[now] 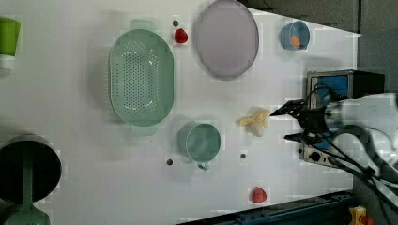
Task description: Pick banana from table and place on plate.
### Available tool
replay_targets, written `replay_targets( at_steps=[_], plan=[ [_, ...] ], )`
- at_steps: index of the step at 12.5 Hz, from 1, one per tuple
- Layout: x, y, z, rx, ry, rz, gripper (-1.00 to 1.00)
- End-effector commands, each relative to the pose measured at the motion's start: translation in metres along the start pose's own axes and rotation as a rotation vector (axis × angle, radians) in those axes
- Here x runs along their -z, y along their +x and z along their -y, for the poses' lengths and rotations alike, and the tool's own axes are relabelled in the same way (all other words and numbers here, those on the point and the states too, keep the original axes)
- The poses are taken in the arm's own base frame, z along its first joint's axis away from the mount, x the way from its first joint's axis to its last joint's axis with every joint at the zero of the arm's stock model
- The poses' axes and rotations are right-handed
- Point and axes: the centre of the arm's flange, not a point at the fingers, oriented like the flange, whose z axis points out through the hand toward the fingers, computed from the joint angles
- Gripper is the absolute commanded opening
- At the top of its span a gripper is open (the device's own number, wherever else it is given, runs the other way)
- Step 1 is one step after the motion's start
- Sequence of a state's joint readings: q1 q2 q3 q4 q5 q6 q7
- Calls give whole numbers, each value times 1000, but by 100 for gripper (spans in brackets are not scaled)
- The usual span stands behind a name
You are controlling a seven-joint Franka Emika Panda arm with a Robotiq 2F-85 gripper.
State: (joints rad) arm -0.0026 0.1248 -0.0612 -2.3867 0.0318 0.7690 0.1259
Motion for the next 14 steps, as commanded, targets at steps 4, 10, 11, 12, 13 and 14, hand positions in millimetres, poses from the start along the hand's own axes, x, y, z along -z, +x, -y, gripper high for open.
replay_targets(
  at_steps=[4, 10, 11, 12, 13, 14],
  plan=[
    [-29, -3, -3, -10, 131, -120, 100],
    [-86, -1, 0, -6, 103, -108, 100],
    [-92, -1, 0, -5, 105, -110, 100],
    [-98, -2, 0, -3, 99, -107, 100],
    [-102, -2, 0, -5, 95, -103, 93],
    [-105, -2, -1, -5, 91, -100, 69]
  ],
)
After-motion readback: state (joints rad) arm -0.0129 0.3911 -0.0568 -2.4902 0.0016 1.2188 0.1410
